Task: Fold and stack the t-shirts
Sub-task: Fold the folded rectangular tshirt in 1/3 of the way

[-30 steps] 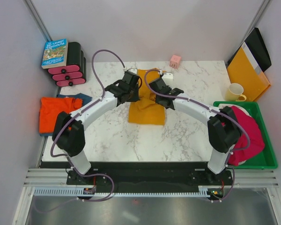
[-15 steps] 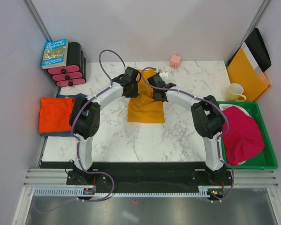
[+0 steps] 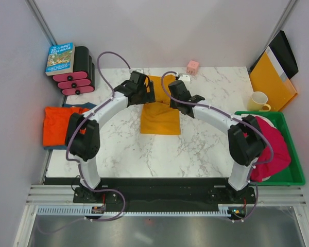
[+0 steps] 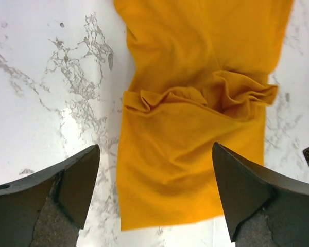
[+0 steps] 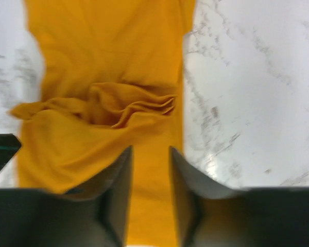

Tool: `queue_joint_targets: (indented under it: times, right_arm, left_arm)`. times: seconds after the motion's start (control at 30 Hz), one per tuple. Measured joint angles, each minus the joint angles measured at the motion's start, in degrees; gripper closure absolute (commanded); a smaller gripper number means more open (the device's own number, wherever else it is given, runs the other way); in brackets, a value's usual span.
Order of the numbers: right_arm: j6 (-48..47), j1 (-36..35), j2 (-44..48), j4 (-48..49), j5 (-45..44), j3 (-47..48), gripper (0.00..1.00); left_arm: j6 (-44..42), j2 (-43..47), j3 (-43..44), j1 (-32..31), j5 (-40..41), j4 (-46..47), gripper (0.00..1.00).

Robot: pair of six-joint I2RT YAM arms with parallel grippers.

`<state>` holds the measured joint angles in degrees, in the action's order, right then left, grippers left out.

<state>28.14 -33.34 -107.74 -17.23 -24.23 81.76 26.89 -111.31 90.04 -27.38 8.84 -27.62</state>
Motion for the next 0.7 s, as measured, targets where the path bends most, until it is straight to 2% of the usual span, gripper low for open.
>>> queue_joint_targets:
  times: [0.03, 0.07, 0.17, 0.4, 0.53, 0.7]
  right_arm:
    - [0.42, -0.7, 2.1, 0.63, 0.61, -1.36, 1.0]
    - [0.96, -1.31, 3.63, 1.57, 1.42, -2.6, 1.0]
    - [2.49, -2.8, 5.11, 3.72, 4.04, -5.73, 1.0]
    - [4.02, -3.52, -2.43, 4.33, 7.89, -9.14, 1.0]
    - [5.16, -3.54, -4.26, 4.7, 9.03, -10.38, 1.0]
    - [7.15, -4.28, -1.11, 7.3, 9.33, -15.52, 1.0]
  left_arm:
    - [0.37, 2.32, -1.42, -0.02, -0.28, 0.28, 0.16]
    - [0.79, 4.42, -2.93, -0.13, -0.63, 0.92, 0.29]
    - [2.36, 9.01, -7.85, -1.01, -1.81, 3.19, 0.56]
    - [4.55, 7.15, -16.55, -6.21, -3.85, 4.92, 0.72]
    - [5.66, 4.63, -18.27, -7.87, -5.16, 4.98, 0.75]
    - [7.96, 5.64, -23.96, -9.38, -5.29, 6.05, 0.76]
